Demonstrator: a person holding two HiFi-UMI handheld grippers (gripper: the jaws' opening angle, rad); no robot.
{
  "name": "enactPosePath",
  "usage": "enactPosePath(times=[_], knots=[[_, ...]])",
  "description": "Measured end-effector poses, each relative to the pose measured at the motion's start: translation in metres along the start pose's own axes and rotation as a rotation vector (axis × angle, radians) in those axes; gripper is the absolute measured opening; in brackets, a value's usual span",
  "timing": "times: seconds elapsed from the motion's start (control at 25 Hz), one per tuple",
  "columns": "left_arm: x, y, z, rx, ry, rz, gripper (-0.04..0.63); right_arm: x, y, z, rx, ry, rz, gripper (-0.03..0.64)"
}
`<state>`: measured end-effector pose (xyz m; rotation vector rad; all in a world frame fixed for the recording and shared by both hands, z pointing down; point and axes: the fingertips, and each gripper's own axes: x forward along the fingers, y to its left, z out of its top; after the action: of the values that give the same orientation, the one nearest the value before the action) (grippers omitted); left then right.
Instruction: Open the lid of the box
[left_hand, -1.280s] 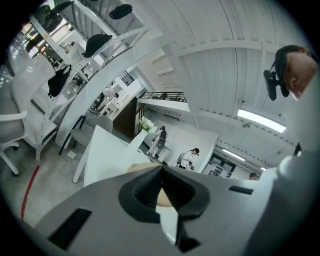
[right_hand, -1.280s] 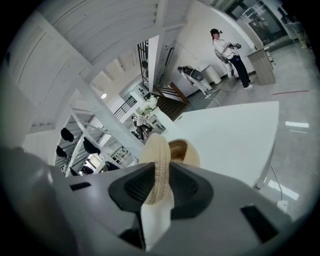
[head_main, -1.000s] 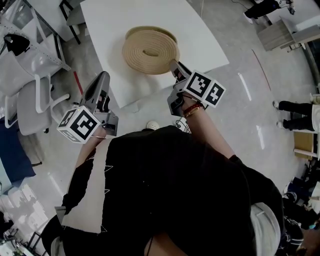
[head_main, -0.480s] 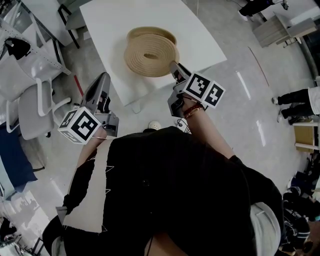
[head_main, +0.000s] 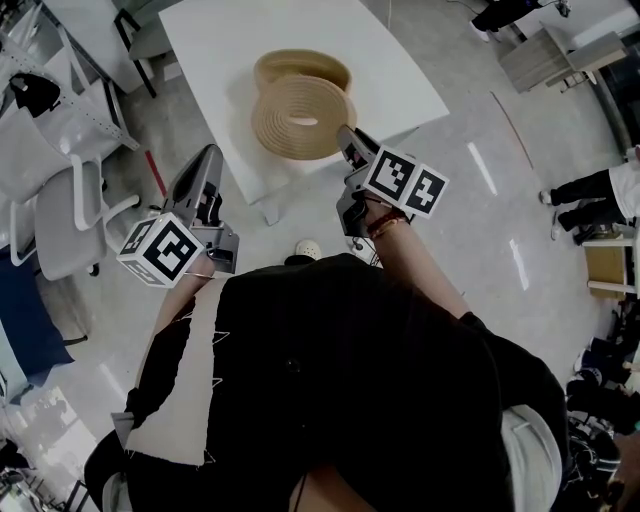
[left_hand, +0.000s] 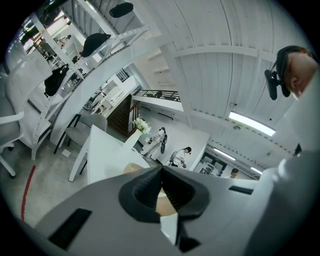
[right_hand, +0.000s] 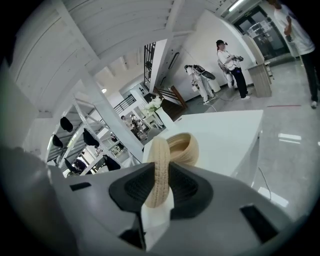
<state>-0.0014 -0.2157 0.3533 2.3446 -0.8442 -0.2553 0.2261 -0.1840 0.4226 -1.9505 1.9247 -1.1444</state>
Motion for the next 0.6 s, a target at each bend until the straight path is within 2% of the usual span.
enactPosePath(times=[0.6], knots=[[-0.023,0.000,-0.005,-0.004,0.015,-0.010,0.011,-0.019,0.004,-0.015,0.104,0.003,-0.004,0.087]])
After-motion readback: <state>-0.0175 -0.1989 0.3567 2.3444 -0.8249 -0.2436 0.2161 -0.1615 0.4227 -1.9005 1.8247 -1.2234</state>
